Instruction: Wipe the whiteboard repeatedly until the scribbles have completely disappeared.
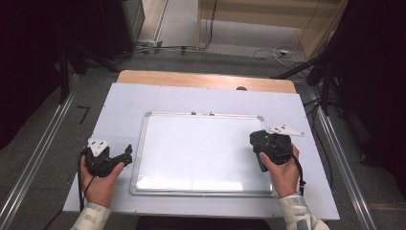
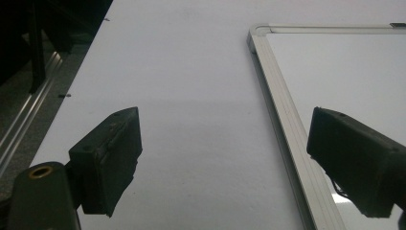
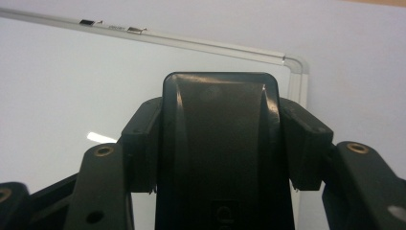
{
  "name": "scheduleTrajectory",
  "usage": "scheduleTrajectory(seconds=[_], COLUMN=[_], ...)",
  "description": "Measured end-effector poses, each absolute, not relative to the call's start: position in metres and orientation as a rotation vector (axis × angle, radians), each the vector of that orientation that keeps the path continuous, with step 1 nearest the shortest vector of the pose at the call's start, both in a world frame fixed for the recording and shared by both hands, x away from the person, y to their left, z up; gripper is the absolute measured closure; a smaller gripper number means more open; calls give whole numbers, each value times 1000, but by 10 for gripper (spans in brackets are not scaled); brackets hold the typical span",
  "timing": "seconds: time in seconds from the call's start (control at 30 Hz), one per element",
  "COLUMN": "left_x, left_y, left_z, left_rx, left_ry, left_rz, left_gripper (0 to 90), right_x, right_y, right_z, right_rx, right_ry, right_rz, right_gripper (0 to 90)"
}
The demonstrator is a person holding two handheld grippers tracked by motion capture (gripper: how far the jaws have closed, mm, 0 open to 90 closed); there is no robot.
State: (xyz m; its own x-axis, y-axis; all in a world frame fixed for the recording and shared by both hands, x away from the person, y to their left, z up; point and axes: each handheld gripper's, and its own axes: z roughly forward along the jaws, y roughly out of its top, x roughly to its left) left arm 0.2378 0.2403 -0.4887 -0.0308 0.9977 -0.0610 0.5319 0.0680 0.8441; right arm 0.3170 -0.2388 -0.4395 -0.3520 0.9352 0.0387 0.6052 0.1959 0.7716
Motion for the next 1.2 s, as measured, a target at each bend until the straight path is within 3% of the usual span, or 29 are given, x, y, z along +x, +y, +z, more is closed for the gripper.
scheduleTrajectory(seconds=[1.2], left_x=[236], left_y=[240], left_z=[-489], left_rx=[1549], left_ry=[1656], left_rz=[853], left_gripper=[125], right_x=[319], right_y=[-245], right_z=[-433], right_rx=[1448], right_ry=[1997], right_rz=[1021], right_gripper=[390])
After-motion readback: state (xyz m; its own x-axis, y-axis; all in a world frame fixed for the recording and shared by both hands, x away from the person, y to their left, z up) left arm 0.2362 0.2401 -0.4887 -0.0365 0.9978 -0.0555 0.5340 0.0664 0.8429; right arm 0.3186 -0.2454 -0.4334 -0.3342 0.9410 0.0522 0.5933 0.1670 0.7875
